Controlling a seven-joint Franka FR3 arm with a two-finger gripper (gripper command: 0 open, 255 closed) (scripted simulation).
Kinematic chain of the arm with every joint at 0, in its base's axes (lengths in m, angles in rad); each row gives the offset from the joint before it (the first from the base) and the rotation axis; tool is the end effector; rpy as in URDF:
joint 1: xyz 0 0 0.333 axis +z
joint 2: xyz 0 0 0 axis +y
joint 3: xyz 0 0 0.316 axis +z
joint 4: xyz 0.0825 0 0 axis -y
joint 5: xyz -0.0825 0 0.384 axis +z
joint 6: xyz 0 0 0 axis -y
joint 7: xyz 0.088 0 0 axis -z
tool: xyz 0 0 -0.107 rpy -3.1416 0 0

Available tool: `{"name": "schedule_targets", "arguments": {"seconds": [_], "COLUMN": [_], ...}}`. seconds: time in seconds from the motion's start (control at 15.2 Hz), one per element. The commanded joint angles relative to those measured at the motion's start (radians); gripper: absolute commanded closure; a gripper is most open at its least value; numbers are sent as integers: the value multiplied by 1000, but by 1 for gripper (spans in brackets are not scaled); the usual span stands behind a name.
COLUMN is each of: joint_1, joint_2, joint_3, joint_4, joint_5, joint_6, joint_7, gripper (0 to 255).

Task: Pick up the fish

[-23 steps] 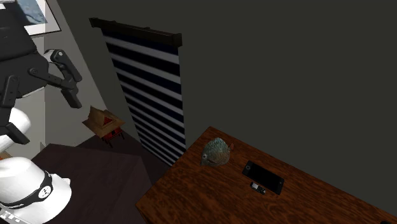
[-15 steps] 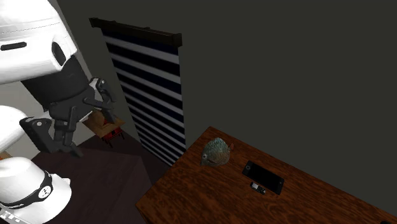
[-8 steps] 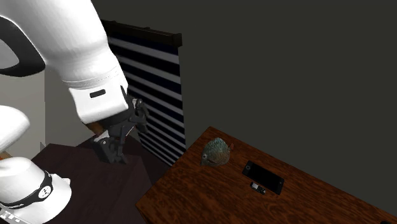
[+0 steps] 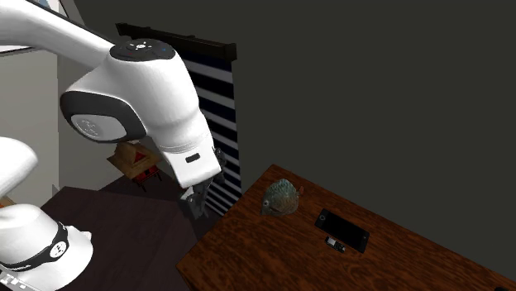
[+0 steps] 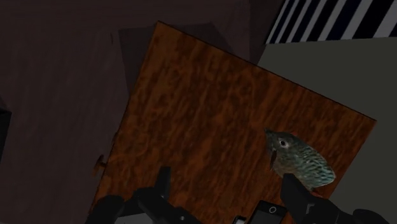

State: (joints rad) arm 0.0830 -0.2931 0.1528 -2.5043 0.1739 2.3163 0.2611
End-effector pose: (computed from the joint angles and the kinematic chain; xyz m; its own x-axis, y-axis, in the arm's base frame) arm 0.4310 0.1069 0.3975 0.9870 -0.1442 0.0707 -0.1354 -0.9838 -0.1172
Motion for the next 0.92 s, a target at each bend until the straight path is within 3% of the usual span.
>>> {"name": "schedule_targets", "arguments": {"seconds": [0.0, 0.86], "joint_1": [6, 65], "joint_2": [71, 578], "joint_3": [7, 57], "joint_4": [14, 250], "joint_5": [15, 71], "joint_6": [66, 383], "joint_7": [1, 40], "gripper": [0, 0]}}
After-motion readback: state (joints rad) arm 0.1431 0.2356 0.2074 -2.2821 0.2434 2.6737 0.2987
